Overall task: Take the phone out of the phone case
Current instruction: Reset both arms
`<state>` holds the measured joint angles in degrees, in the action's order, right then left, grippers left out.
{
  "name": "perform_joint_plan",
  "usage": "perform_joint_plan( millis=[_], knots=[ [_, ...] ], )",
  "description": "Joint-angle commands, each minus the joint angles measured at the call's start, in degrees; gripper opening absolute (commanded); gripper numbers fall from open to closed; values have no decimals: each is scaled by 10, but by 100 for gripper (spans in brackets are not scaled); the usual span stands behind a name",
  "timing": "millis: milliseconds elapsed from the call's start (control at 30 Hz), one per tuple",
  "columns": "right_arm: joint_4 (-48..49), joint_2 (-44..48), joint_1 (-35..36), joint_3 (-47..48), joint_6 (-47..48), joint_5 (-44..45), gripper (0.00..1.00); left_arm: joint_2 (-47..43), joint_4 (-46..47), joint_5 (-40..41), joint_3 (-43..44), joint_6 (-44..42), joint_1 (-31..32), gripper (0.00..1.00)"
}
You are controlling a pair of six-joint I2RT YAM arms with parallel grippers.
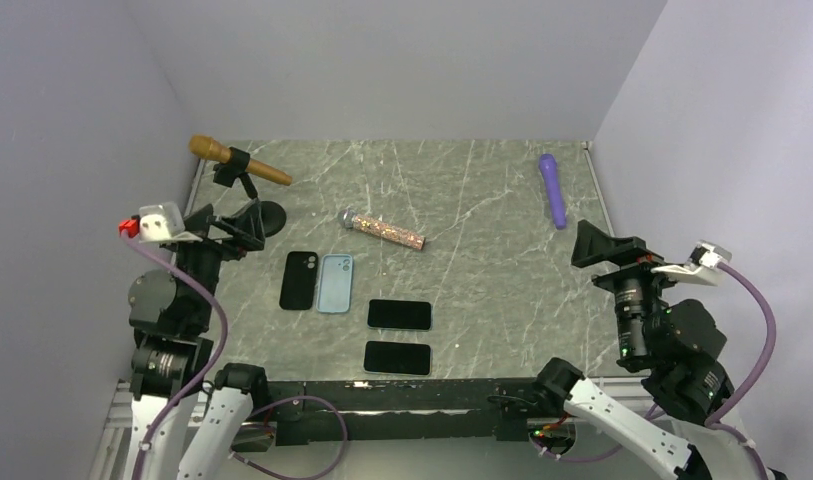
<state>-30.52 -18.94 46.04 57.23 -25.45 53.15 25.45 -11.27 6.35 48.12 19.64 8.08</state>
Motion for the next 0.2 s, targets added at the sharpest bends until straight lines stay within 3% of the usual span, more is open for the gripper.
perform_joint_plan(
  millis=[0, 167],
  knots=[
    [37, -2, 1, -9, 69, -42, 100, -22, -31, -24, 25, 38, 1, 99],
    [30, 5, 1, -14, 71, -37, 100, -42, -59, -28, 44, 42, 1, 99]
  ],
)
